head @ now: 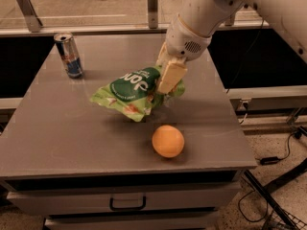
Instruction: Move green rice chip bag near orange
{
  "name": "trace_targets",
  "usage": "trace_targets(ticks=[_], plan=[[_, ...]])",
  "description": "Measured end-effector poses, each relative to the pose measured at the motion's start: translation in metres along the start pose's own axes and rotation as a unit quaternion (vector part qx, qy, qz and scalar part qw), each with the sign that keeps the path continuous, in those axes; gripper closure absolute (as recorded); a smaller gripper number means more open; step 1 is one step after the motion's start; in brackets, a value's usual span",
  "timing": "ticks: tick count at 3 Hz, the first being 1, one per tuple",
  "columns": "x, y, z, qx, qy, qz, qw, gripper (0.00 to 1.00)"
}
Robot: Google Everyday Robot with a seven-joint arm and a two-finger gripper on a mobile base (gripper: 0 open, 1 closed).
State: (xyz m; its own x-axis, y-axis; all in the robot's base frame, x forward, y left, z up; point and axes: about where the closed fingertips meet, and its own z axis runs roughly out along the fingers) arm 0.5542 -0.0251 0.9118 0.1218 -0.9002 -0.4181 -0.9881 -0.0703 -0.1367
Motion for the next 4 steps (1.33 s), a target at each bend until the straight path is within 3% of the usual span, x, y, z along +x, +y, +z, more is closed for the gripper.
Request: trace_targets(ticks=[1,2,4], plan=[[-0.005,0.008,0.008,-0.008,0.002,0.003,1.0000,0.77],[-0.007,0.014,0.018,-0.014,0.005,0.003,0.9999,0.47],[-0.010,0.014,0.019,-0.013,0.005,0.001,0.9999,0.00]])
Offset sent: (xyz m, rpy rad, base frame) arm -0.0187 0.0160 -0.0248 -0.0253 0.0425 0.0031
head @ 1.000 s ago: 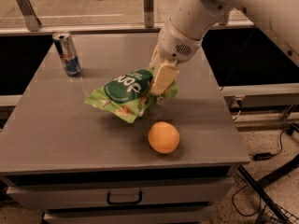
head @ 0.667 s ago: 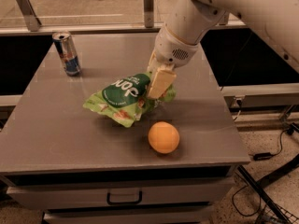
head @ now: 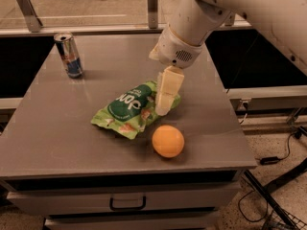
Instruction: Move green rice chip bag near orange
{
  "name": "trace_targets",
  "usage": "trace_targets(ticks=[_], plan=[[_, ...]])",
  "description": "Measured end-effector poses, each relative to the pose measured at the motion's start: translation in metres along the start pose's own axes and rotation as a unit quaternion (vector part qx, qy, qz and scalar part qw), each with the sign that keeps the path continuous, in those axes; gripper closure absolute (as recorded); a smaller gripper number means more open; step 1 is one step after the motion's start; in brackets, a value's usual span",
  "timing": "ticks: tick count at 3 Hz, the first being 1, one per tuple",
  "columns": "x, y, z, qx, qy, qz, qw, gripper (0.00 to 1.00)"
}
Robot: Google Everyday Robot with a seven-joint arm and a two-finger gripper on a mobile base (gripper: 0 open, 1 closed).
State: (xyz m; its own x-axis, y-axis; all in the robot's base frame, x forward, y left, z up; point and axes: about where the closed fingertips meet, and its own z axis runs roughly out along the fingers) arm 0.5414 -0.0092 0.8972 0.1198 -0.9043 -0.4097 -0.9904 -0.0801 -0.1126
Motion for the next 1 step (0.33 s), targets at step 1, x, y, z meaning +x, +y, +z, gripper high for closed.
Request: trace_targets(ticks=[1], plan=[[0.0000,0.0000,0.0000,0.000,0.000,0.000,1.0000,0.00]])
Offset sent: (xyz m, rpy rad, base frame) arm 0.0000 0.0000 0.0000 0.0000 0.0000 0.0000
